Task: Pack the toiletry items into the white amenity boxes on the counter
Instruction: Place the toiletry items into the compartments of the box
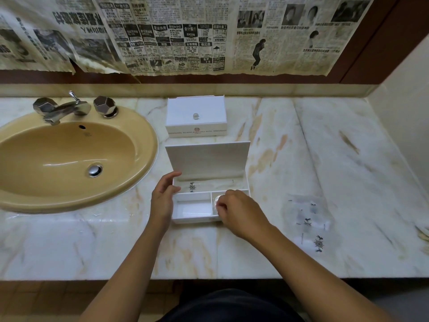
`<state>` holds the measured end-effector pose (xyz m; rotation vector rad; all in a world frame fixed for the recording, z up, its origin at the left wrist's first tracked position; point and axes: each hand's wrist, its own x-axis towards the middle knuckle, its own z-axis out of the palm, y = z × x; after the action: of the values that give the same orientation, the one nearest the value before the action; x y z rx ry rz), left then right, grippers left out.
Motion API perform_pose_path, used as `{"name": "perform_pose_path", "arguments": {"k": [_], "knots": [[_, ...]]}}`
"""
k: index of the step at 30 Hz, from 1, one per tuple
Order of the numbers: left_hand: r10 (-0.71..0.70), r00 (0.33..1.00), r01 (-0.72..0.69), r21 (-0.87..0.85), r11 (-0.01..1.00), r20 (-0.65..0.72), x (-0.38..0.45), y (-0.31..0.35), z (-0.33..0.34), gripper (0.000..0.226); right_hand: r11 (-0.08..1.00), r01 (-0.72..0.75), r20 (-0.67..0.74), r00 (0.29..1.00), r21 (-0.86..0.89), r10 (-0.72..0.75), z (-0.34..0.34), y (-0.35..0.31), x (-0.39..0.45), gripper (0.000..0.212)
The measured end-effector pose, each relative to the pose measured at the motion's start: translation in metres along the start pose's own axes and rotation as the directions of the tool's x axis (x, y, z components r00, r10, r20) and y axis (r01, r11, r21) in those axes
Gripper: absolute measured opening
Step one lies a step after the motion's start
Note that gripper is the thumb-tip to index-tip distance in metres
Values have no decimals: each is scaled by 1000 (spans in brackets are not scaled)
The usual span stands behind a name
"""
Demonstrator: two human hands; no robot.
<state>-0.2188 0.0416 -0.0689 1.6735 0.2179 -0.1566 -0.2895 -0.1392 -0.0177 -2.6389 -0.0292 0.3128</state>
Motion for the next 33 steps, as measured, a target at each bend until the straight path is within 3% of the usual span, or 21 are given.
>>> {"name": "perform_pose_path", "arguments": {"k": [3,9,13,17,20,23,28,33], "knots": [[-5,1000,5,4,1000,-1,1,-2,-1,42,1000,24,-83,996,20,-22,-4,0,-1,26],[8,1000,-8,12,1000,-2,0,0,0,42,999,36,-32,999,-21,-37,8,6,-2,39],[5,1000,-5,20,1000,-1,1,-2,-1,44,990,94,-213,975,105,-70,5,9,-3,32],[-12,1000,12,6,1000,2,1,-2,-1,44,989,87,-484,875,121,-18,0,26,-4,32],[-11,1000,11,15,1000,4,1,-1,0,42,993,4,-574,816,120,66,-2,46,-7,35],[-7,1000,7,19,1000,2,2,-1,-1,43,982,-178,-597,783,59,178,5,74,-15,35],[-16,1000,16,18,1000,-8,1,-3,-1,44,892,-452,-474,790,-23,389,15,107,-29,48],[-30,1000,30,37,999,-3,2,-6,-2,46,793,-604,-445,734,-79,514,15,126,-43,64]]}}
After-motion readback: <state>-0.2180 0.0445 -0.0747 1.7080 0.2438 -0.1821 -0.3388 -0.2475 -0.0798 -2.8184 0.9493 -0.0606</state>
